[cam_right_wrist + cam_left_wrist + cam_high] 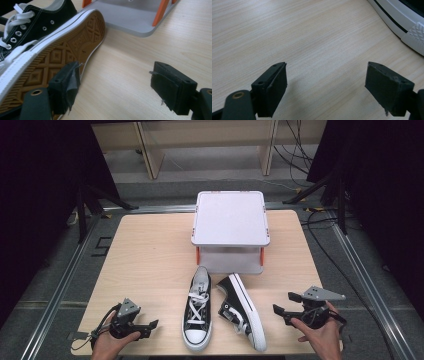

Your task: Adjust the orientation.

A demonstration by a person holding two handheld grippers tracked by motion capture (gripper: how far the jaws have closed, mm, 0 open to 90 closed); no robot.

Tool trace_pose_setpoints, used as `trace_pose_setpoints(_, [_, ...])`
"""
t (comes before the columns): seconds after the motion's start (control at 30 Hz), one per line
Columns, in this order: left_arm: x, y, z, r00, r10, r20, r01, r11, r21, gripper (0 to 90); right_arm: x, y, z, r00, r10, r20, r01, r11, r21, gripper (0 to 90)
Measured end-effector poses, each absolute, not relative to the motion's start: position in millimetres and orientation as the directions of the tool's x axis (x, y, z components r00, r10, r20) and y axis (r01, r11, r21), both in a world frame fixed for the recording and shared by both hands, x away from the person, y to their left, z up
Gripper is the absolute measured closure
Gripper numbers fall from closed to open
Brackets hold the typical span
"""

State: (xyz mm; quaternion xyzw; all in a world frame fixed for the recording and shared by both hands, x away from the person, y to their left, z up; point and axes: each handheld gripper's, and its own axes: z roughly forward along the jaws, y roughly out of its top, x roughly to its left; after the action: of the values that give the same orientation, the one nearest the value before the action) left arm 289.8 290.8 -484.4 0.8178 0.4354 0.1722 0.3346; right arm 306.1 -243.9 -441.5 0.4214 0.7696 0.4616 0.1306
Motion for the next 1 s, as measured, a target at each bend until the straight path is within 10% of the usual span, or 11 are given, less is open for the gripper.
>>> trace_pose_setpoints(1.0, [290.3,290.9,-485.1,0.547,0.837,-0.007,0.607,-0.391,0.692,17.3,275.9,-177.8,-409.3,-0.743,0.661,0.110,0.471,0.399,0.787,29.4])
